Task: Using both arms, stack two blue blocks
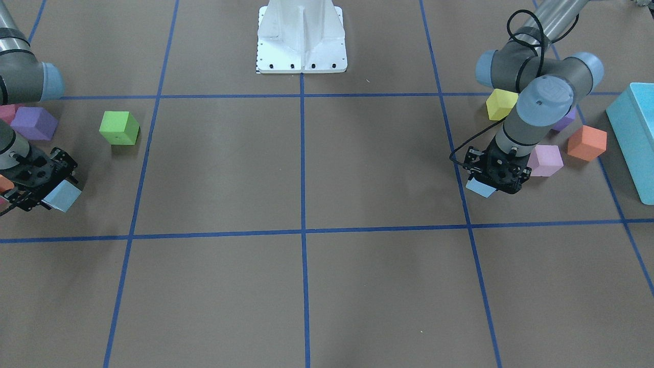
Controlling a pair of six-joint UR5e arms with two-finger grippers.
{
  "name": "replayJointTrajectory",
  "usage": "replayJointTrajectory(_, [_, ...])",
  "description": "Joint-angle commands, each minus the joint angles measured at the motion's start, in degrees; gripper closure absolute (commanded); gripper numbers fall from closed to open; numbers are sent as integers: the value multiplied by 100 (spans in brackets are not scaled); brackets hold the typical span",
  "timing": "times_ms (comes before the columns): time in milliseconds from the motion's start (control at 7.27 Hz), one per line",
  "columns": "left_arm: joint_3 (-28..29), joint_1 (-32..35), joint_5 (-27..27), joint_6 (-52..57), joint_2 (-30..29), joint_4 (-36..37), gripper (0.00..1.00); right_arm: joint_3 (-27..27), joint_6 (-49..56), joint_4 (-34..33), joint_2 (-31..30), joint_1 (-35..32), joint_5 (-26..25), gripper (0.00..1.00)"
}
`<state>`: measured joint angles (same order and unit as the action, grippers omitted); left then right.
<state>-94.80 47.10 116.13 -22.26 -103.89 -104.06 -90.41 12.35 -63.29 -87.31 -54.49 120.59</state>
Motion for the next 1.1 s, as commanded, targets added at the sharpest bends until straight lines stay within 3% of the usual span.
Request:
replayJointTrajectory(0, [-30, 1, 15, -77, 9, 9, 42, 5, 5, -8, 12, 9, 0, 34])
replayJointTrajectory(550, [-197, 45, 50, -77, -34, 53, 41, -21, 5, -60, 65, 53, 88, 34])
replayJointTrajectory(962, [-452, 89, 172, -917, -296, 463, 39, -957, -39, -1495, 240, -255, 150, 34])
